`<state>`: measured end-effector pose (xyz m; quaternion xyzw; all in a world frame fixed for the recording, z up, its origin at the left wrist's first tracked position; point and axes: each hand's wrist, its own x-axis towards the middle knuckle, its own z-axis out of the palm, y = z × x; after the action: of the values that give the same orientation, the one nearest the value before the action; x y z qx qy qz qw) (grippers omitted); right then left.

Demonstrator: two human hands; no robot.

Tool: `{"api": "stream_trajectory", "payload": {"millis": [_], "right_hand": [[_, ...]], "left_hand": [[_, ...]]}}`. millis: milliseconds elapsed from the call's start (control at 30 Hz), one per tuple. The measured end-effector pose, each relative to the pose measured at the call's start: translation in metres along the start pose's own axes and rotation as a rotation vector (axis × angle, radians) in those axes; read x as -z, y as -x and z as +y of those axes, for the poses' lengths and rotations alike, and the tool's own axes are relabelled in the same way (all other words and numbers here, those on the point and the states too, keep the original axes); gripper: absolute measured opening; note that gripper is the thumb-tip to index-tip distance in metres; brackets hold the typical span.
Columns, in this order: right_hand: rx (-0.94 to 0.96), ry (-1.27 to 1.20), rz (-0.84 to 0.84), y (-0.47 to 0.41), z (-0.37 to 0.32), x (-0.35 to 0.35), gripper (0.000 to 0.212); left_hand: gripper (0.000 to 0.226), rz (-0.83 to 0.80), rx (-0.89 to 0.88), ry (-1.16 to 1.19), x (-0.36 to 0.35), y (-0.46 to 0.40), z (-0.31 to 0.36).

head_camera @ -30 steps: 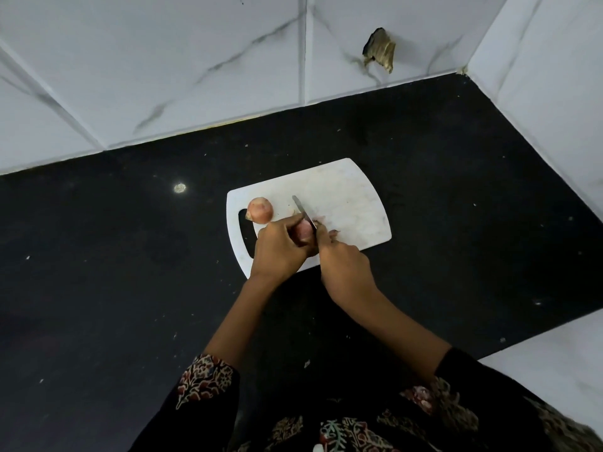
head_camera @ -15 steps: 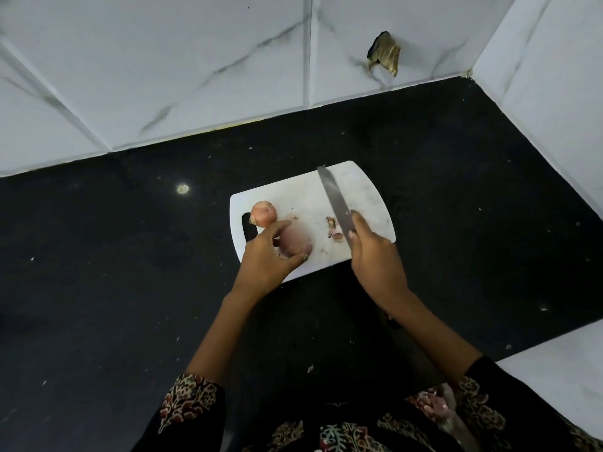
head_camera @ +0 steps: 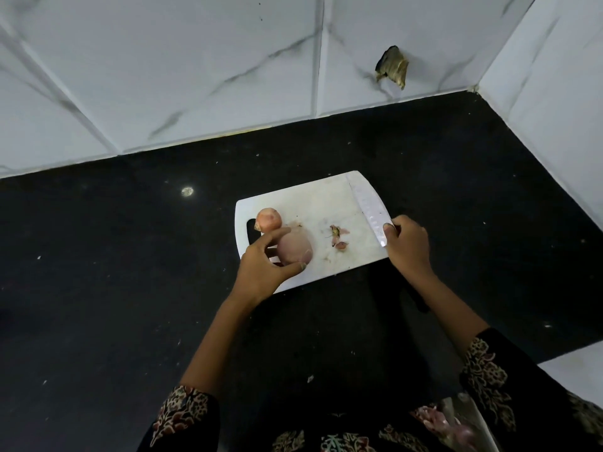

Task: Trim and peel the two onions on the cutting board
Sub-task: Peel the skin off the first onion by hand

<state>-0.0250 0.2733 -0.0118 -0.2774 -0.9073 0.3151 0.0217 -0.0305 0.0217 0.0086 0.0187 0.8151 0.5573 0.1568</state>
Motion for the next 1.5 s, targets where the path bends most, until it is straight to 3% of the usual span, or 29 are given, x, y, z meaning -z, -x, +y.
{"api": "stream_trajectory", "payload": {"millis": [300,400,500,567,700,967,1067,1133,1200,1267,1333,1400,1500], "right_hand": [[0.0,0.046,0.018,-0.011,-0.01,0.001,0.025],[0.164,0.058,0.056,-0.007,-0.022,-0.003,0.021],[0.386,-0.157,-0.188,-0.001,-0.042,-0.022,0.029],[0.416,-0.213,-0.322,0.001,-0.057,-0.036,0.034],[0.474,-0.033,-0.388,0.003,-0.079,-0.057,0.046],[0.652,-0.101,-0.577,0.072,-0.034,-0.039,0.032],[0.495,-0.245,-0.58,0.081,-0.026,-0.021,0.036],[0.384,-0.308,-0.382,0.069,-0.028,-0.016,0.038],[0.401,-0.15,-0.246,0.052,-0.03,-0.015,0.035],[0.443,0.148,-0.34,0.046,-0.024,-0.02,0.046],[0.529,0.359,-0.471,0.06,-0.015,-0.024,0.072],[0.673,0.411,-0.488,0.087,-0.005,-0.028,0.091],[0.716,0.375,-0.52,0.114,0.003,-0.025,0.078]], "left_hand": [[0.064,-0.014,0.02,0.121,0.004,-0.001,0.006],[0.062,0.001,0.025,0.174,0.009,-0.001,0.008],[0.061,0.022,0.039,0.272,0.019,-0.002,0.01],[0.058,0.045,0.029,0.304,0.025,-0.004,0.013],[0.056,0.087,0.018,0.362,0.034,-0.007,0.015],[0.053,0.081,0.056,0.433,0.028,-0.005,0.015],[0.057,0.045,0.089,0.443,0.021,-0.002,0.016],[0.058,0.02,0.101,0.479,0.016,-0.001,0.018],[0.057,-0.023,0.112,0.563,0.012,0.0,0.02],[0.057,-0.057,0.128,0.637,0.008,0.002,0.024],[0.058,-0.072,0.137,0.676,0.004,0.004,0.027],[0.06,-0.085,0.139,0.69,0.002,0.007,0.027],[0.062,-0.1,0.158,0.716,0.002,0.011,0.028]]}}
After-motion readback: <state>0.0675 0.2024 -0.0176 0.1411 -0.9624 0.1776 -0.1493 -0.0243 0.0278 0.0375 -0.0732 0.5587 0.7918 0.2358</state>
